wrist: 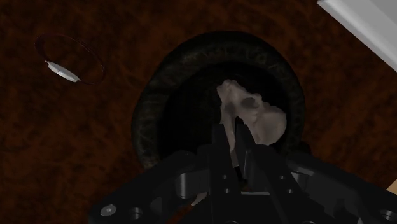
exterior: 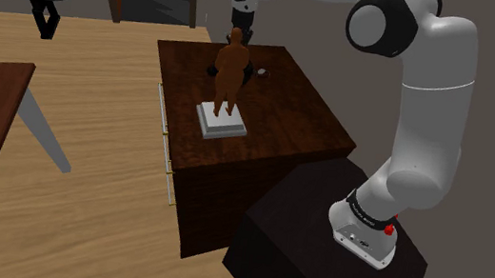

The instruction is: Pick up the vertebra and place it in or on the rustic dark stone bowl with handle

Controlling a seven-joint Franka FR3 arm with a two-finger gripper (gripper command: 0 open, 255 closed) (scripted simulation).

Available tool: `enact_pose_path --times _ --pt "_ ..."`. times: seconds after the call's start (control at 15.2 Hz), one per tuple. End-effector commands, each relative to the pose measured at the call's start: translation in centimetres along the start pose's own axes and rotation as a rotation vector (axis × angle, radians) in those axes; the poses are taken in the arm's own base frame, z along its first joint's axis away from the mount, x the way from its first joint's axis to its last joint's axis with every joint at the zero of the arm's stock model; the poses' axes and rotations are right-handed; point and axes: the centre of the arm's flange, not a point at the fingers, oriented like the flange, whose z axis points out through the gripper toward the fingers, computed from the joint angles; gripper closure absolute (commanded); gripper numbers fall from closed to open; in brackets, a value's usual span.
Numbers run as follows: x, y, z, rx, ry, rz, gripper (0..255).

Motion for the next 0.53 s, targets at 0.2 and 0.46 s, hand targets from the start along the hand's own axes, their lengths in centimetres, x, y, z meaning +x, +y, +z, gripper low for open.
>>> enact_pose_path --times 0.2,0.46 --pt "0.0 0.0 0.0 0.0 0.0 0.0 0" --pt "0.0 0.0 -2.6 0.0 0.0 0.0 0"
